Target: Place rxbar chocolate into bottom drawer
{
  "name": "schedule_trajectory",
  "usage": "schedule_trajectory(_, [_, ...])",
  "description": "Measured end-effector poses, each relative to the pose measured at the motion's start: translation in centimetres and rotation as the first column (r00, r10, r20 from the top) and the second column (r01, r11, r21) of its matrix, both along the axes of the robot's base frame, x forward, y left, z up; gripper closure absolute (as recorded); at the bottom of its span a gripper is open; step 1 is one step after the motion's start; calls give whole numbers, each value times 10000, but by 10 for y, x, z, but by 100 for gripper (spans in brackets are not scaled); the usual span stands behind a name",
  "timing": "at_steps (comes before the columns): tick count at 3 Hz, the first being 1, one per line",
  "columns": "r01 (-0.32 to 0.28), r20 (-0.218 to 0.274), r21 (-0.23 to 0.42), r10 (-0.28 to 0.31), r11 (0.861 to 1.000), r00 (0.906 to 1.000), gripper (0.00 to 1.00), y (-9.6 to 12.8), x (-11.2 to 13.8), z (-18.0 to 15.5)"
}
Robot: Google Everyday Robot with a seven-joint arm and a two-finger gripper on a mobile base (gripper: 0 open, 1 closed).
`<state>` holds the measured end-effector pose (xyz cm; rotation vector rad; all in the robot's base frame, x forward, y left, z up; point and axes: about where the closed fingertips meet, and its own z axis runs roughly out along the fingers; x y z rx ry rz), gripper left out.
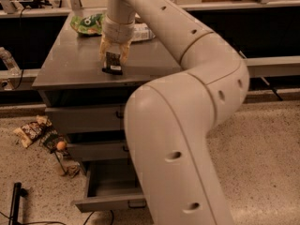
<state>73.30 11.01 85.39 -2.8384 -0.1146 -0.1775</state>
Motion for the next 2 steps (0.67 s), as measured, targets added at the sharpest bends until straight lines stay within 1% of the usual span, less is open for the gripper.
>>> schedule_trajectory(1, [351,-891,761,-282,9965,9956,100,-4,-40,-7])
schedule_trajectory(2, [552,-1167,1321,-398,9897,9924,100,-19,-70,-4])
